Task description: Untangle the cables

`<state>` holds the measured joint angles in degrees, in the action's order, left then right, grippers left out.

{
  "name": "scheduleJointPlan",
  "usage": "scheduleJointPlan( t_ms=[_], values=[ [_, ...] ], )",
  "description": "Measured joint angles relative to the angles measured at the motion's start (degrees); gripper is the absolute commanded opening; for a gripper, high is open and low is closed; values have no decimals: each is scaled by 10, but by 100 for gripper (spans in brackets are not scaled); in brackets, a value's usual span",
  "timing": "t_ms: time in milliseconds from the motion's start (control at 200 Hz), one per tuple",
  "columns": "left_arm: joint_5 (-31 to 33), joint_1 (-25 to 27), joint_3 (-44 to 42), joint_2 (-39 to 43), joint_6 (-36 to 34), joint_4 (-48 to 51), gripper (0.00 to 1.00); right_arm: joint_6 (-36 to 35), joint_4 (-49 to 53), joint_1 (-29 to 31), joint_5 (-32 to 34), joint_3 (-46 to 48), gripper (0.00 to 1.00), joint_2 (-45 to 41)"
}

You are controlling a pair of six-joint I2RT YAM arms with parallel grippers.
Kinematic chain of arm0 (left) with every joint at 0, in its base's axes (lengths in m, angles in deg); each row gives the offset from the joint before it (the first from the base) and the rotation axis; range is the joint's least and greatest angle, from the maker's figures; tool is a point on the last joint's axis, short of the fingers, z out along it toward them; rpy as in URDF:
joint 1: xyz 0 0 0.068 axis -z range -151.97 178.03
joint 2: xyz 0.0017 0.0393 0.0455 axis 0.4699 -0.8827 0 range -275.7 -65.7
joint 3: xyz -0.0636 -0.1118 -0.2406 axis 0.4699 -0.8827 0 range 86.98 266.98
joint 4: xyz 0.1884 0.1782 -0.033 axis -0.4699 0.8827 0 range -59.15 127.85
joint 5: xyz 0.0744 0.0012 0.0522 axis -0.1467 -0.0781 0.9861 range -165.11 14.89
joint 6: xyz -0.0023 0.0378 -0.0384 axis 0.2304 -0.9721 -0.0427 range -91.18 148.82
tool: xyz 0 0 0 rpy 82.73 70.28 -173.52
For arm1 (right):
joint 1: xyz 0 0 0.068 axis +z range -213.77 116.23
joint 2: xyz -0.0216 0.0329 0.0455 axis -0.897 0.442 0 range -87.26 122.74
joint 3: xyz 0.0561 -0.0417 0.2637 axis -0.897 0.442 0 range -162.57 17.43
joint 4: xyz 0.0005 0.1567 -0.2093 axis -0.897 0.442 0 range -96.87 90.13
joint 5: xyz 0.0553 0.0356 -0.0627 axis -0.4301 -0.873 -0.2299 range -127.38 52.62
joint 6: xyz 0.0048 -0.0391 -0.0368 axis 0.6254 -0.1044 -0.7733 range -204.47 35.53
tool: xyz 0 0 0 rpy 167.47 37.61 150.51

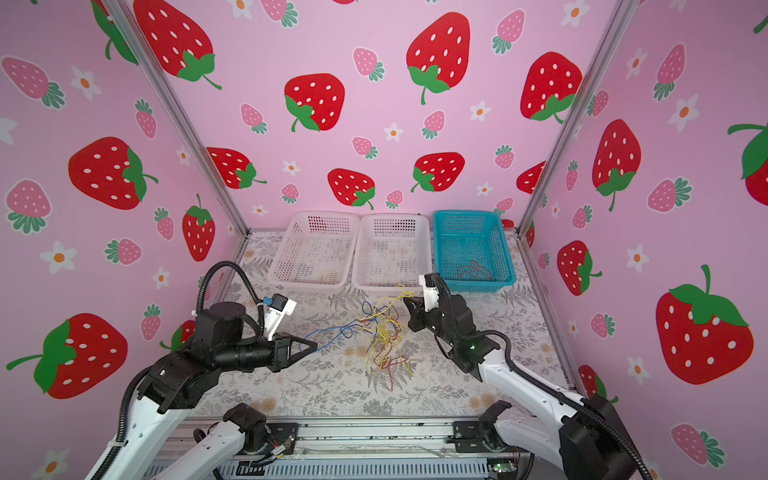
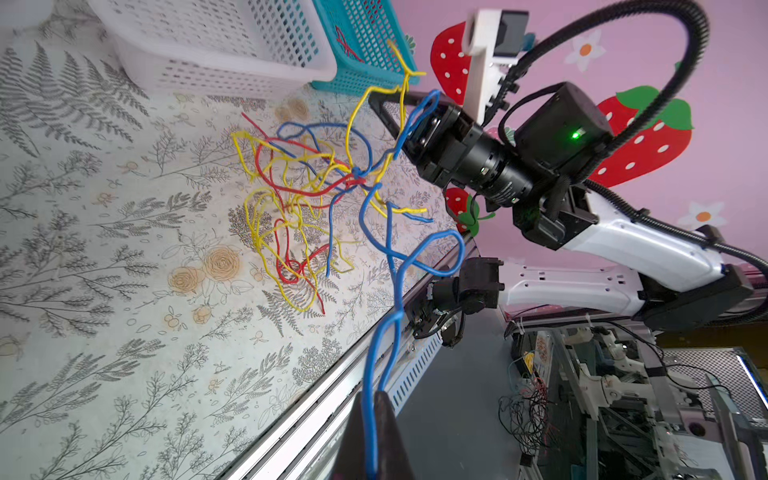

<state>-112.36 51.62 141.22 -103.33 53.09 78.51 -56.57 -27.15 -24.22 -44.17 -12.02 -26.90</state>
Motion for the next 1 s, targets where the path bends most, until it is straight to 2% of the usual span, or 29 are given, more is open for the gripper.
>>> scheduleJointPlan(
  t_ms=[190,550,790,1000],
  values=[
    [-10,-10,3,1,7,18,0,10,16,-28,7,34,0,-19],
    [-60,-12,-10,-15,54,-34,0,-22,10,-30,-54,74,0,-54],
    [-62,-12,-26,-57,58,-72,0,-36,-24,-1,-94,116,0,-116],
    [-70,10,-86,-61,93,-137,0,-36,-60,22,-83,110,0,-109]
  ],
)
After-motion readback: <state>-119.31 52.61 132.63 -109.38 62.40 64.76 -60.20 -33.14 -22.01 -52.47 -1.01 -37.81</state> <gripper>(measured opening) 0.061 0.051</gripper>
